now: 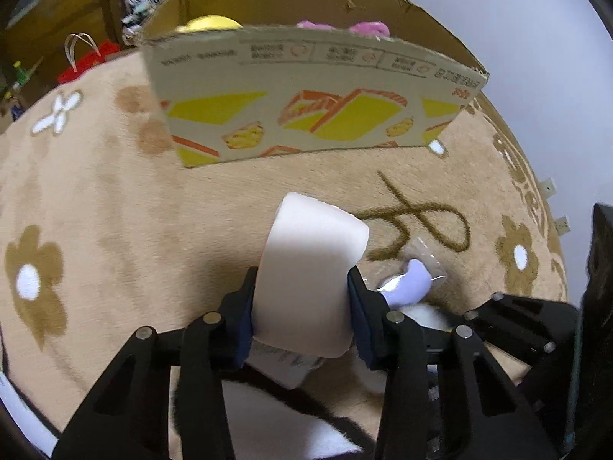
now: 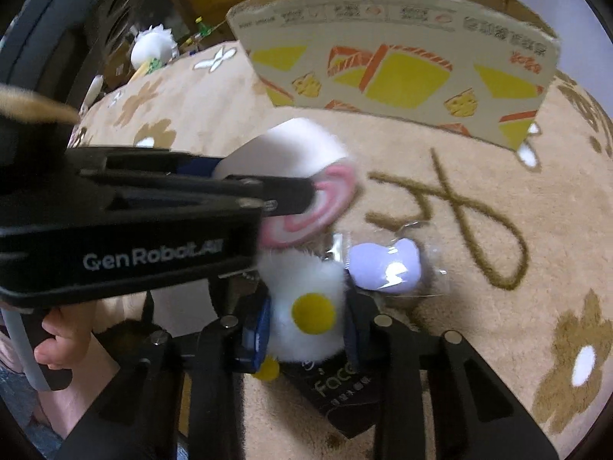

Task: Organize soft objects
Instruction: 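Grasp the swirl roll cushion with the left tool while the right tool grasps the white chick plush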

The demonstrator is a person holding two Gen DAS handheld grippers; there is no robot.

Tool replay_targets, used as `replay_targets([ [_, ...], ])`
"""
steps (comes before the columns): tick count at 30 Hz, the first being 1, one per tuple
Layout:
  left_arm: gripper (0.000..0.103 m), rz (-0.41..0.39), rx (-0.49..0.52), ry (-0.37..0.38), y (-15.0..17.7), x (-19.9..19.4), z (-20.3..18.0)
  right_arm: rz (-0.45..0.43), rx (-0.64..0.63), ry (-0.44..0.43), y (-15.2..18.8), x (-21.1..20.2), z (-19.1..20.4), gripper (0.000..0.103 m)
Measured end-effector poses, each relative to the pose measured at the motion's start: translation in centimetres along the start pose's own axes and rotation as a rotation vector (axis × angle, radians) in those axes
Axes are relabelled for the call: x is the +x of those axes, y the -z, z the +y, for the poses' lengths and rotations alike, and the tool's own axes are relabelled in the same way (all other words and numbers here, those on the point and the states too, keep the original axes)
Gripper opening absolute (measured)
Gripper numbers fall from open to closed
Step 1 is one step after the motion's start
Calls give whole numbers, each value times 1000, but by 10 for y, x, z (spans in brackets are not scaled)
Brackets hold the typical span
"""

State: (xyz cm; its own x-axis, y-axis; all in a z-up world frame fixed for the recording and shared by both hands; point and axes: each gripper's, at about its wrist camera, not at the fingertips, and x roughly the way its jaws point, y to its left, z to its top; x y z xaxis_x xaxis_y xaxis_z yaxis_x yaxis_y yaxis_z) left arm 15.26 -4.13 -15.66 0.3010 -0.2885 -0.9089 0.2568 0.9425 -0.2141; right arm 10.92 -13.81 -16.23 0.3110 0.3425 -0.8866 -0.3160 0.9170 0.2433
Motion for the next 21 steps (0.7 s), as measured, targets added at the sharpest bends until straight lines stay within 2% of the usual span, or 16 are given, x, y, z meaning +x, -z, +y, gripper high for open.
replay_targets([
  [4, 41, -41, -10, -31, 2, -14, 5, -61, 37, 14, -1, -17, -9, 33],
  [7, 41, -126, 14, -90, 4, -33, 4, -138, 59, 50, -2, -33, -12, 33],
  [16, 41, -391, 14, -164, 7, -89, 8, -364, 104, 80, -10, -84, -22, 33],
  [21, 41, -488, 20, -129, -3, -109, 8, -513, 97, 115, -25, -111, -24, 33],
])
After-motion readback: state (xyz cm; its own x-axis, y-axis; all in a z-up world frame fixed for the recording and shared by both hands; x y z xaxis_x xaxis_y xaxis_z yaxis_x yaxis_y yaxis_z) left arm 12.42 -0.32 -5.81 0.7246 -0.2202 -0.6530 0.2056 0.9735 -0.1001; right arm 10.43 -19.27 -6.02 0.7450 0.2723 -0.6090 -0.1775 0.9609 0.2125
